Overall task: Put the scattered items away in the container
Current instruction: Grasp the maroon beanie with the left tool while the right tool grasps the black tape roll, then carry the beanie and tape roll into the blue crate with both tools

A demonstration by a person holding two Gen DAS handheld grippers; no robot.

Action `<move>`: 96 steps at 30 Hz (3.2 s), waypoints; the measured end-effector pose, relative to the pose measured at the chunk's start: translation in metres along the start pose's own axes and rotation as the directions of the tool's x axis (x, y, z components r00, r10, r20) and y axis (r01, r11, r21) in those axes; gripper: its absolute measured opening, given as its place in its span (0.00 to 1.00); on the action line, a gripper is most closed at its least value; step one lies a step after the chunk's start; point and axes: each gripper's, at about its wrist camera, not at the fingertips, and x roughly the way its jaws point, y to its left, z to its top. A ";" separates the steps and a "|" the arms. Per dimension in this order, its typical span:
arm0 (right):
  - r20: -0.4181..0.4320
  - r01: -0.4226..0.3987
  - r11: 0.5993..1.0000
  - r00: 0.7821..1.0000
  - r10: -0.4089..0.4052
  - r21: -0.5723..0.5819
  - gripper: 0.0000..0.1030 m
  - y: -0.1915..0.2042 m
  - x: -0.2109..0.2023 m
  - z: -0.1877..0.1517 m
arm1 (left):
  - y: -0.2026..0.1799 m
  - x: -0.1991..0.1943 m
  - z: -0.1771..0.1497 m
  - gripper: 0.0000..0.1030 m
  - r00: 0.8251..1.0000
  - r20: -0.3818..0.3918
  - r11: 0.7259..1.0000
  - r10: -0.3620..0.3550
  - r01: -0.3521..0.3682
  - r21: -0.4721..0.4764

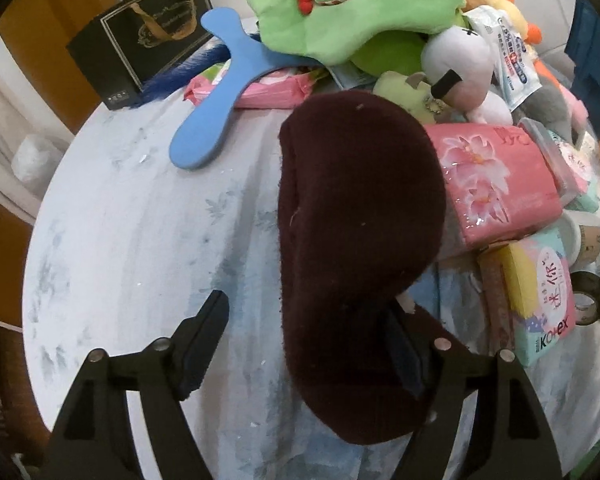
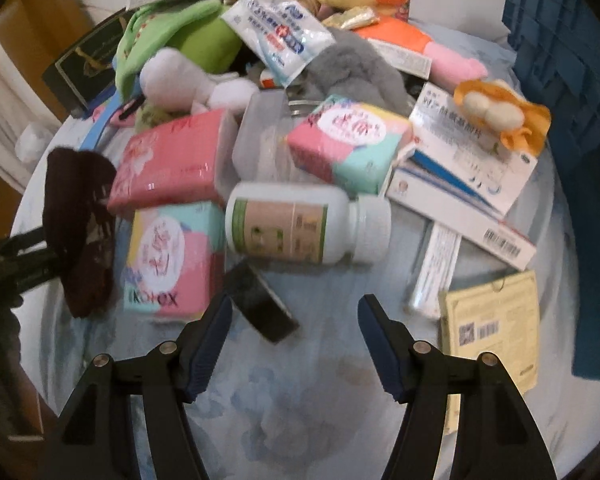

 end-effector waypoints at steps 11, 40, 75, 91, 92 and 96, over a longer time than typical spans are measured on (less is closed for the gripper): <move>0.013 -0.041 0.999 0.999 0.041 0.031 0.20 -0.002 0.019 -0.005 | -0.029 -0.024 -0.003 0.27 0.997 0.057 0.996 -0.049 0.044 0.079; 0.357 -0.017 0.985 0.931 0.078 -0.171 0.13 0.007 -0.154 0.018 | -0.064 -0.202 -0.005 0.26 0.933 0.345 0.994 -0.100 0.080 0.072; 0.576 0.261 0.959 0.769 -0.276 0.111 0.13 -0.377 -0.462 0.034 | -0.545 -0.380 0.119 0.26 0.793 0.411 0.862 -0.450 0.265 0.433; 0.278 0.262 0.965 0.925 -0.259 0.026 0.29 -0.451 -0.338 0.004 | -0.602 -0.285 0.082 0.66 0.945 0.156 0.872 -0.288 0.191 0.451; 0.271 0.266 0.964 0.926 -0.262 0.020 0.39 -0.452 -0.335 0.003 | -0.602 -0.285 0.081 0.77 0.946 0.157 0.870 -0.284 0.185 0.458; 0.221 0.313 0.949 0.928 -0.301 -0.020 0.85 -0.450 -0.333 0.004 | -0.607 -0.290 0.076 0.79 0.949 0.130 0.848 -0.287 0.189 0.495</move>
